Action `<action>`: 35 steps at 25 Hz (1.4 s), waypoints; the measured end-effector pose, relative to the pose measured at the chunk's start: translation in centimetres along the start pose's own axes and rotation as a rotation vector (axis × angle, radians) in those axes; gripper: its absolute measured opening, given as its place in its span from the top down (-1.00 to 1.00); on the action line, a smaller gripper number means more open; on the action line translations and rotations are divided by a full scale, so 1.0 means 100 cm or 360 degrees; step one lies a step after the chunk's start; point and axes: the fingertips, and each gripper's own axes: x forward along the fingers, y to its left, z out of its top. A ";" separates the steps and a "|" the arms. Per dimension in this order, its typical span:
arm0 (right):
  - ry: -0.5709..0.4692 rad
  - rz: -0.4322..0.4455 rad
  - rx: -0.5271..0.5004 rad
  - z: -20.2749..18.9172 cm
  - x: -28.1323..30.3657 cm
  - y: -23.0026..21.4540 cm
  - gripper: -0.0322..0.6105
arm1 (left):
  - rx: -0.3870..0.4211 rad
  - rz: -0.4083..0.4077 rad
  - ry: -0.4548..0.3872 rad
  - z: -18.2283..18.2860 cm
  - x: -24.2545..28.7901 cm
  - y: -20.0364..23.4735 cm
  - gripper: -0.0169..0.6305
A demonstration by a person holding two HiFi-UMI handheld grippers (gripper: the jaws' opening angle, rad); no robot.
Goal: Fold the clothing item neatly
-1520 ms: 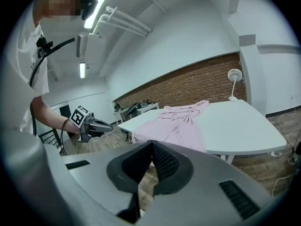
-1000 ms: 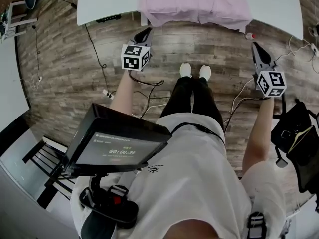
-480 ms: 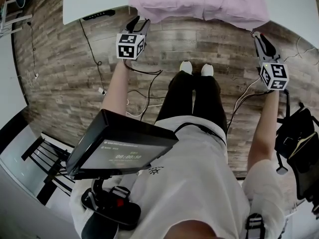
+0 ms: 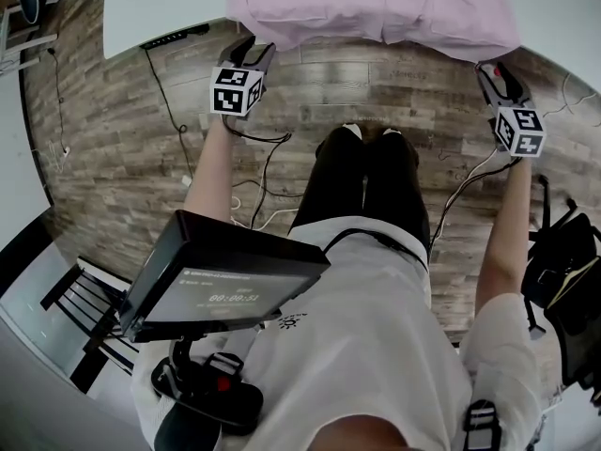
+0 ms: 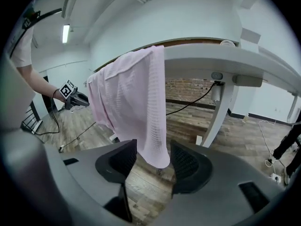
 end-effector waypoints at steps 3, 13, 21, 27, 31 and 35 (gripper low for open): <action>0.0011 0.0046 -0.0014 -0.005 0.020 -0.006 0.21 | 0.0034 -0.0038 0.0023 -0.006 0.008 -0.001 0.45; -0.0026 0.0156 -0.0107 0.005 0.047 -0.009 0.19 | 0.0081 -0.0073 -0.0041 0.000 0.029 0.001 0.45; -0.0038 0.0271 -0.0119 0.008 0.032 0.014 0.87 | 0.0084 -0.0141 -0.0027 0.004 0.007 -0.012 0.89; -0.0040 0.0267 -0.0169 0.025 -0.002 0.029 0.87 | 0.0061 -0.0196 -0.0074 0.024 -0.031 -0.033 0.90; -0.0047 0.0297 -0.0179 0.049 -0.040 0.048 0.87 | -0.0014 -0.0226 -0.0103 0.043 -0.070 -0.049 0.90; -0.0067 0.0325 -0.0189 0.078 -0.077 0.062 0.87 | -0.0019 -0.0265 -0.0143 0.068 -0.111 -0.068 0.90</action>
